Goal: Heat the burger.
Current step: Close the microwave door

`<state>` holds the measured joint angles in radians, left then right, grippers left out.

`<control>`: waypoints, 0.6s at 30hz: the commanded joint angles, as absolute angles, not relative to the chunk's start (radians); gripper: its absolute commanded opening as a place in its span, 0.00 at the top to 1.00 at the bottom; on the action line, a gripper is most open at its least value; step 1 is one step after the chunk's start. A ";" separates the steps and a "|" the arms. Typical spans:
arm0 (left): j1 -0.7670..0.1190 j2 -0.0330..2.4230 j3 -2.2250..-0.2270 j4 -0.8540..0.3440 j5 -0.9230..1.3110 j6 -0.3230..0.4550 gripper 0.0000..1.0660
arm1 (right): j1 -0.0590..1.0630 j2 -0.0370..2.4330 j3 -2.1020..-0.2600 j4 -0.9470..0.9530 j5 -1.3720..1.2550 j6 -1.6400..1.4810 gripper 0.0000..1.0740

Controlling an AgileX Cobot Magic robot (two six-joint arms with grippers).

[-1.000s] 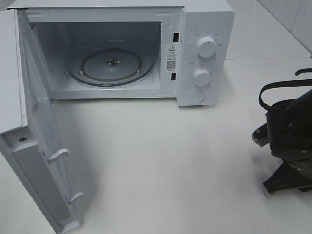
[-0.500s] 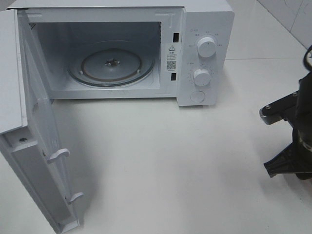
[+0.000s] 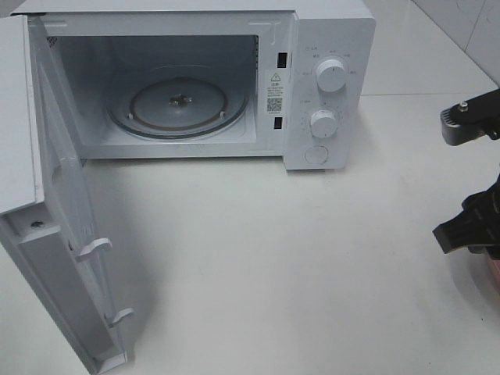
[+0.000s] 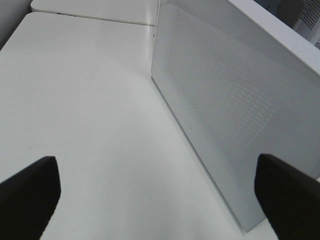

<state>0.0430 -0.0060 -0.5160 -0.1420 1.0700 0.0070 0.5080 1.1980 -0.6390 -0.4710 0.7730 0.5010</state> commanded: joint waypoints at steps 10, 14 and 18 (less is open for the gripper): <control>0.045 -0.023 -0.516 -0.142 1.069 0.000 0.08 | 0.506 0.854 -0.645 -0.167 0.798 0.119 0.27; 0.045 -0.023 -0.516 -0.142 1.069 0.000 0.08 | 0.506 0.779 -0.645 -0.166 0.833 0.114 0.28; 0.045 -0.023 -0.516 -0.142 1.069 0.000 0.08 | 0.506 0.660 -0.645 -0.166 0.926 0.101 0.29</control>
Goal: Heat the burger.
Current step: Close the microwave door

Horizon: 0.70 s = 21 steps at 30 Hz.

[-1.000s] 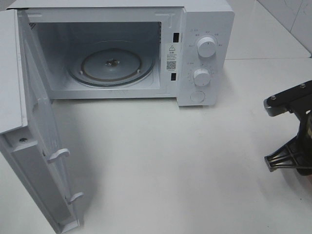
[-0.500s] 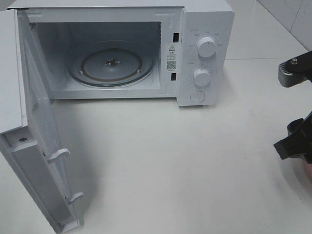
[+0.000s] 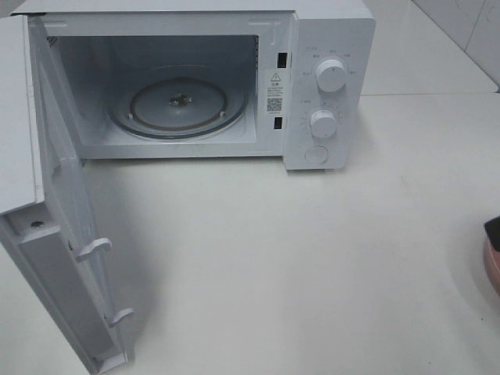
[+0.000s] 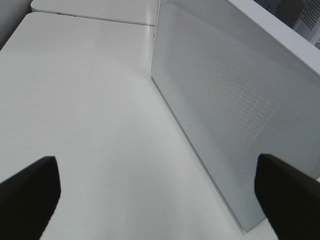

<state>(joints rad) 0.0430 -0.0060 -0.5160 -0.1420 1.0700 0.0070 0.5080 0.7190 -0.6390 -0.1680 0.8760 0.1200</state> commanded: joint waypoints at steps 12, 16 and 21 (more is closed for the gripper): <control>0.045 -0.023 -0.516 -0.142 1.069 0.000 0.08 | 0.506 0.473 -0.639 -0.166 1.045 0.098 0.29; 0.045 -0.023 -0.516 -0.142 1.069 0.000 0.08 | 0.506 0.419 -0.639 -0.174 1.101 0.097 0.29; 0.045 -0.023 -0.516 -0.142 1.069 0.000 0.08 | 0.491 0.350 -0.639 -0.181 1.095 0.097 0.29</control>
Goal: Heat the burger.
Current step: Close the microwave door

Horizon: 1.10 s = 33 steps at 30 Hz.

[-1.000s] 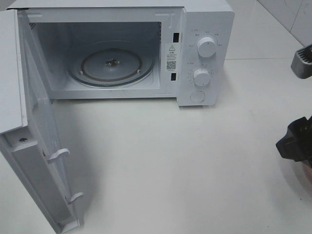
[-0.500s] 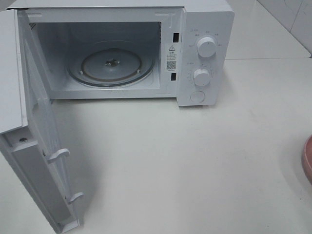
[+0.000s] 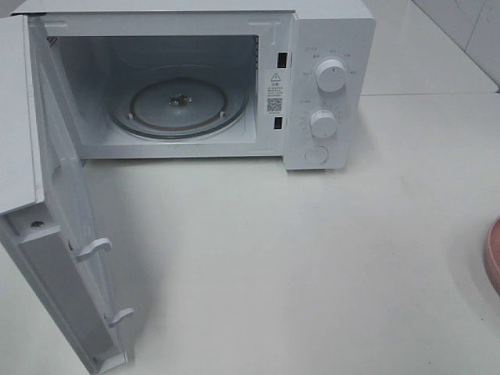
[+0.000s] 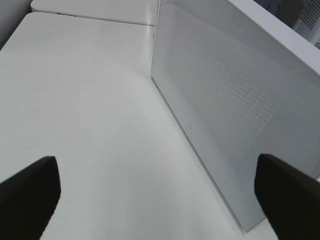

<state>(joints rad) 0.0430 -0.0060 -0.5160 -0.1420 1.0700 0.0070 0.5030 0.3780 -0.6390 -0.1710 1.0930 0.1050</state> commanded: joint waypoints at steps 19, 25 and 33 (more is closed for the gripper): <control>0.045 -0.023 -0.516 -0.142 1.069 0.000 0.08 | 0.110 0.010 -0.502 -0.089 0.976 0.022 0.29; 0.045 -0.024 -0.516 -0.143 1.069 0.000 0.08 | 0.046 -0.029 -0.493 -0.053 0.960 0.025 0.29; 0.045 -0.022 -0.516 -0.143 1.069 0.000 0.08 | 0.038 -0.029 -0.493 -0.051 0.960 0.026 0.29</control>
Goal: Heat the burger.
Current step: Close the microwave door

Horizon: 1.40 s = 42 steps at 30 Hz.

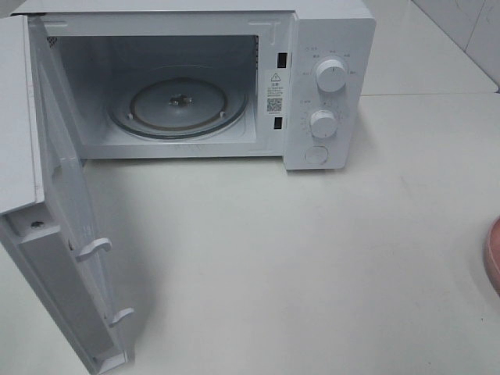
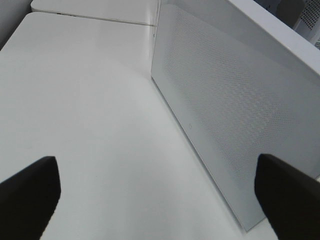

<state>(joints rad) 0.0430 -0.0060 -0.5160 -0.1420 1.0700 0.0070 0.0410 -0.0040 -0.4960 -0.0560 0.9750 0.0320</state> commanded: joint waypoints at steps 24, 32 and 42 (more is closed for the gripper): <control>0.045 -0.022 -0.516 -0.143 1.069 0.000 0.08 | 0.038 -0.029 -0.493 -0.051 0.960 0.026 0.29; 0.045 -0.022 -0.516 -0.143 1.069 0.000 0.08 | 0.038 -0.029 -0.493 -0.051 0.960 0.026 0.29; 0.045 -0.022 -0.516 -0.149 1.069 0.000 0.08 | 0.038 -0.029 -0.493 -0.051 0.960 0.026 0.29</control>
<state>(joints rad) 0.0430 -0.0060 -0.5160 -0.1430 1.0700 0.0070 0.0410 -0.0040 -0.4960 -0.0560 0.9750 0.0320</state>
